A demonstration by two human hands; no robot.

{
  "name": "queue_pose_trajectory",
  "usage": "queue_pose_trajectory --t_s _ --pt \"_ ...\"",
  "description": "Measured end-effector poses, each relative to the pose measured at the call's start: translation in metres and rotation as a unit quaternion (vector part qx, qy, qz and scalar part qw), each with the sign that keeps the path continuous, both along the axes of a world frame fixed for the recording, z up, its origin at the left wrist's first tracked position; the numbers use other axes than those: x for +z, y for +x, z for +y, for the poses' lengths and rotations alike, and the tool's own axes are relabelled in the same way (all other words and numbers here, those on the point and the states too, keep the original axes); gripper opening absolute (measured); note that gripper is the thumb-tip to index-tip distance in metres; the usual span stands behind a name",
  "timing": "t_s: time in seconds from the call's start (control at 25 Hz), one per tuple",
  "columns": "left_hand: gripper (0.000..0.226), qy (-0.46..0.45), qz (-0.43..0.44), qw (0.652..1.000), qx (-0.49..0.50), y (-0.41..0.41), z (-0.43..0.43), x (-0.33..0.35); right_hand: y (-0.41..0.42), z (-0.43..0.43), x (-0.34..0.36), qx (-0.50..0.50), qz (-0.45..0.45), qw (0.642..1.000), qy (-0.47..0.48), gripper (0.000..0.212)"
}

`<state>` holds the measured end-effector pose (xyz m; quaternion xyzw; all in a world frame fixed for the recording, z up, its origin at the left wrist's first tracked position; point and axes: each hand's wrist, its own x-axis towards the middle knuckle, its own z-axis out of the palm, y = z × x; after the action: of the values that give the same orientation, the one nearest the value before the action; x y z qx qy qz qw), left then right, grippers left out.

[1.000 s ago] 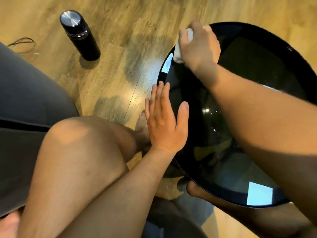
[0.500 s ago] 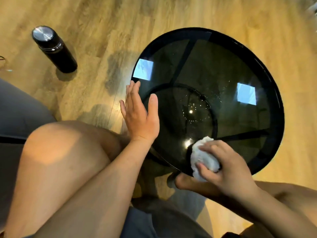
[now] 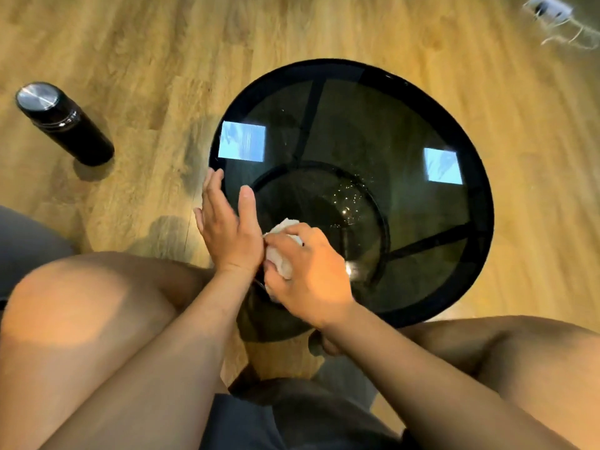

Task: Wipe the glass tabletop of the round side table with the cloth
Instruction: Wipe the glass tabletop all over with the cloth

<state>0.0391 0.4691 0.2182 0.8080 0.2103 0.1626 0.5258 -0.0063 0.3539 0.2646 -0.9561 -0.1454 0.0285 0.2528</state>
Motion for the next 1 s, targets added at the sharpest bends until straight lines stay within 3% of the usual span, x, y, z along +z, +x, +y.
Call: queue_pose_trajectory --t_s 0.08,0.2,0.32,0.4,0.48,0.56,0.64,0.72,0.88,1.0 --pt "0.064 0.044 0.008 0.999 -0.024 -0.001 -0.001 0.000 0.012 -0.070 0.005 -0.033 -0.017 0.998 -0.049 0.029" --pt "0.062 0.170 -0.011 0.981 -0.092 -0.002 0.000 -0.001 0.047 -0.203 0.006 -0.247 -0.018 0.960 -0.134 0.039" --pt "0.061 0.256 -0.026 0.954 -0.156 -0.002 0.000 0.000 0.059 -0.213 0.008 -0.388 0.000 0.914 -0.122 0.043" --pt "0.061 0.273 -0.024 0.948 -0.165 -0.001 0.000 0.000 0.057 -0.139 0.002 -0.354 -0.009 0.929 -0.108 0.031" --pt "0.060 0.241 -0.035 0.957 -0.160 -0.001 0.003 -0.003 0.043 -0.044 -0.003 -0.236 -0.029 0.970 -0.043 0.021" --pt "0.059 0.176 -0.049 0.971 -0.153 -0.002 0.007 -0.004 0.020 0.019 -0.006 -0.114 0.009 0.993 0.007 0.023" --pt "0.059 0.187 -0.043 0.969 -0.157 -0.004 0.007 -0.005 0.020 0.002 -0.005 -0.036 -0.006 0.999 0.014 0.028" --pt "0.058 0.228 -0.039 0.958 -0.167 -0.003 0.005 -0.005 0.027 -0.067 -0.005 -0.031 -0.025 0.998 -0.057 0.029" --pt "0.058 0.239 -0.016 0.957 -0.164 -0.001 0.006 -0.006 0.061 -0.212 -0.004 -0.276 -0.022 0.946 -0.170 0.048" --pt "0.060 0.240 -0.005 0.955 -0.174 -0.002 0.006 -0.004 0.067 -0.202 0.003 -0.423 0.000 0.901 -0.095 0.052"
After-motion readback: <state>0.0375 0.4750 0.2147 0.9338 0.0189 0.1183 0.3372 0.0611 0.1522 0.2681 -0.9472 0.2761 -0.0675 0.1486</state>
